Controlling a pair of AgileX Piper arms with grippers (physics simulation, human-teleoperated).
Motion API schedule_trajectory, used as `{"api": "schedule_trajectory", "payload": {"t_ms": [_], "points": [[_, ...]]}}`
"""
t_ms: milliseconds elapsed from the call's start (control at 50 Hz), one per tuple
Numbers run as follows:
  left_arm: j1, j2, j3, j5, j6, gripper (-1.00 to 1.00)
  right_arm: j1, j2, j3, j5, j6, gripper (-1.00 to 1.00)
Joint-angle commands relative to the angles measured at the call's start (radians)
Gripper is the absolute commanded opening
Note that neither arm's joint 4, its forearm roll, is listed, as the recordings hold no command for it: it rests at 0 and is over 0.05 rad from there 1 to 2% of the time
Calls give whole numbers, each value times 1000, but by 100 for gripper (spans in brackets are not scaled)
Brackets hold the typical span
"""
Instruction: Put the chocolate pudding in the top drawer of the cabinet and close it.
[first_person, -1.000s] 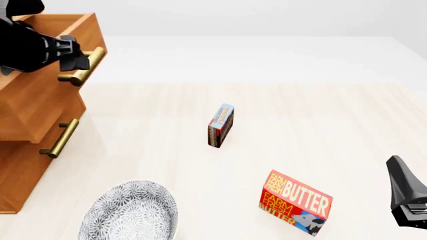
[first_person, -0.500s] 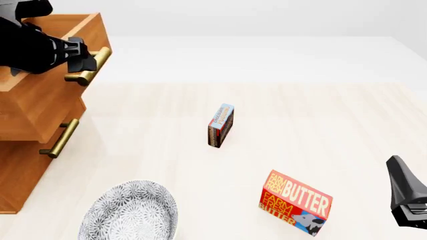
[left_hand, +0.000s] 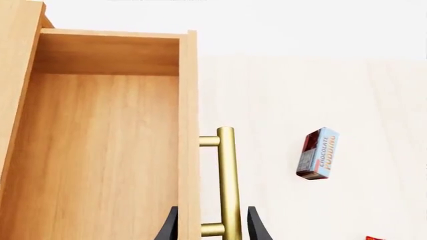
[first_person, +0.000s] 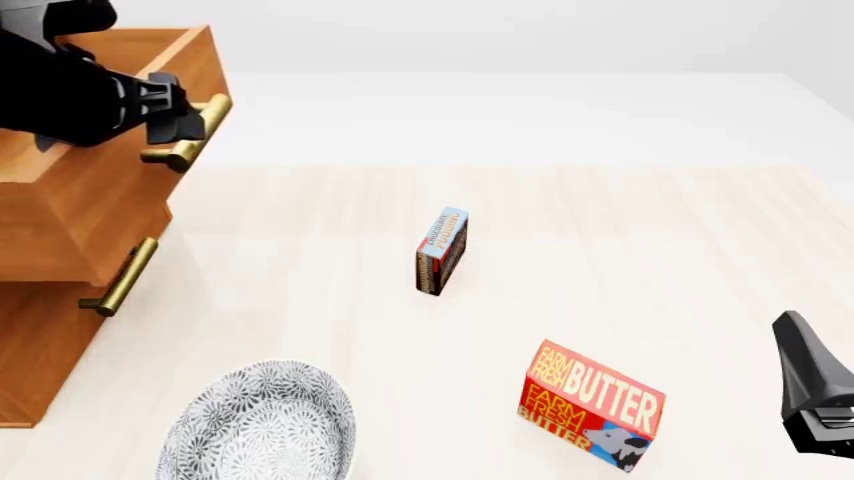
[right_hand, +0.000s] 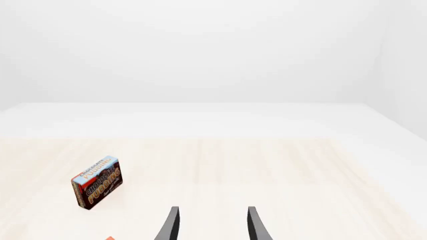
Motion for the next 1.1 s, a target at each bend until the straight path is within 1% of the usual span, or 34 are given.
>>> {"api": "schedule_trajectory", "payload": {"t_ms": [20,420,540,1100], "points": [[-19,25,8,-20,10,100,0,0,0,0,0,100],[-32,36,22,-41,-1,100,0,0,0,0,0,100],[-53,43,26,-51,-14,100,0,0,0,0,0,100],[-93,55,21,-64,-32,100,0,0,0,0,0,100]]}}
